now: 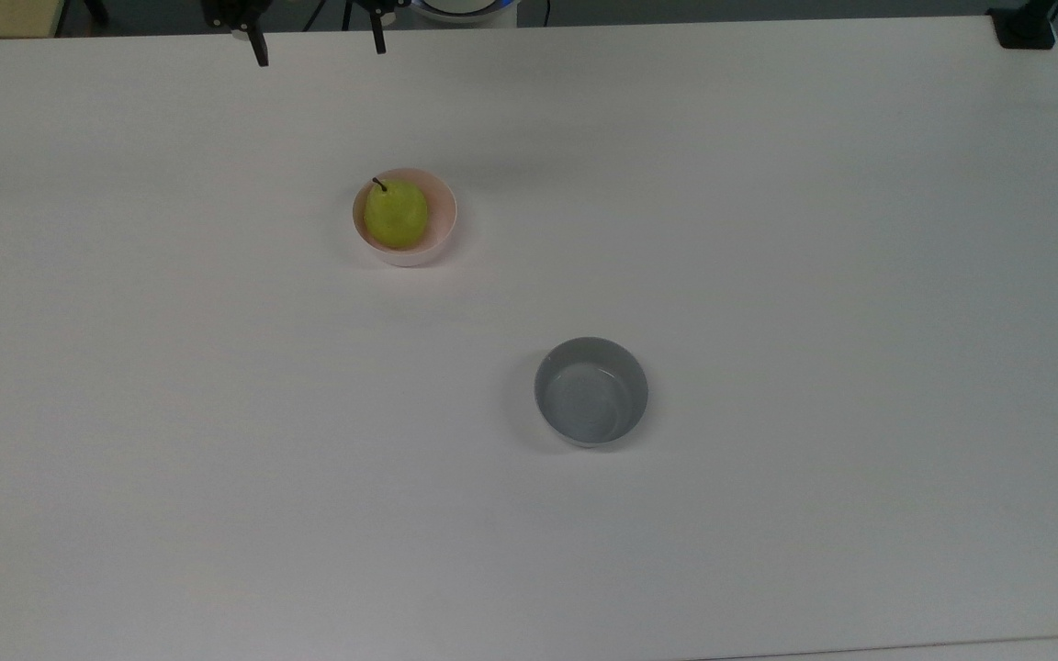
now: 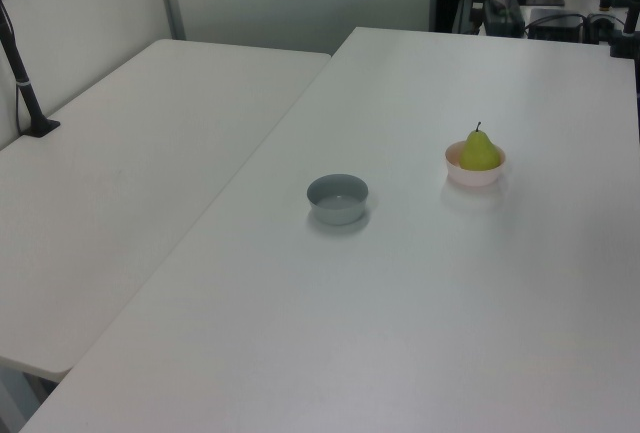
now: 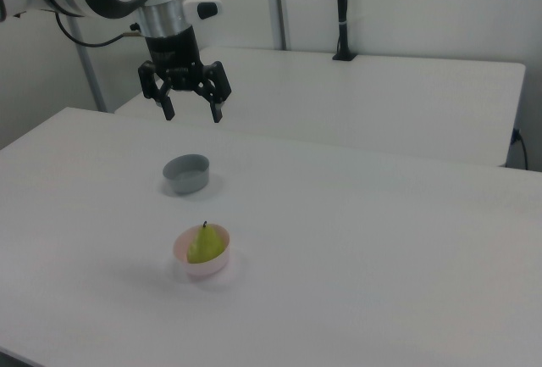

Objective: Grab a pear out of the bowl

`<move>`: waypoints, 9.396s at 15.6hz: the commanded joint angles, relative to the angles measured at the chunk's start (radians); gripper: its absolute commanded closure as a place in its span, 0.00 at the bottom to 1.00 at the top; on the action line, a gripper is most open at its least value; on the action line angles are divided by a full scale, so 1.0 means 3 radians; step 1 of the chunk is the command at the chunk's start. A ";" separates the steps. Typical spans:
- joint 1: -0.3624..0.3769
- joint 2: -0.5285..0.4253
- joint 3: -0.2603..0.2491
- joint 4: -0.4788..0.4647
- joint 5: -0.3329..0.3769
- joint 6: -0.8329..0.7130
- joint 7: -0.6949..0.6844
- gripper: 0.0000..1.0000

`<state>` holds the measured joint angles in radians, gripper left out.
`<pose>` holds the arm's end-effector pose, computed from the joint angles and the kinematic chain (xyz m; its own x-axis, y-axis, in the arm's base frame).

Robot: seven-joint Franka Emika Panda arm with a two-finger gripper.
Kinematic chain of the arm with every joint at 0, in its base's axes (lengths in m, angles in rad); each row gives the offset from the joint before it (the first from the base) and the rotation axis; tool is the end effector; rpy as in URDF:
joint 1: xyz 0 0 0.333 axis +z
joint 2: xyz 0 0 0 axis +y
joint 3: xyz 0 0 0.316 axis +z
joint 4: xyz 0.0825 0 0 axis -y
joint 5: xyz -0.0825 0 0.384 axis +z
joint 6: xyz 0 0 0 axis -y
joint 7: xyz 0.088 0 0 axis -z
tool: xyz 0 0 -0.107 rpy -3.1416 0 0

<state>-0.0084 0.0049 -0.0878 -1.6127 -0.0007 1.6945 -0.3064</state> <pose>0.5648 -0.0544 0.6131 0.9752 0.2090 0.0729 0.2078 -0.9779 0.0243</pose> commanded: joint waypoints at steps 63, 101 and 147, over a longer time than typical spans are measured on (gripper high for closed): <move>0.0044 0.0045 0.0068 -0.0838 -0.0090 0.0693 0.0040 0.92; -0.1276 0.1415 -0.0096 -0.0223 0.0197 0.1377 -0.1709 0.93; 0.0084 -0.0078 -0.0070 -0.0065 0.0110 -0.0003 0.0469 0.00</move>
<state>0.0047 -0.0087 -0.1005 -1.6121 0.0373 1.6671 -0.1461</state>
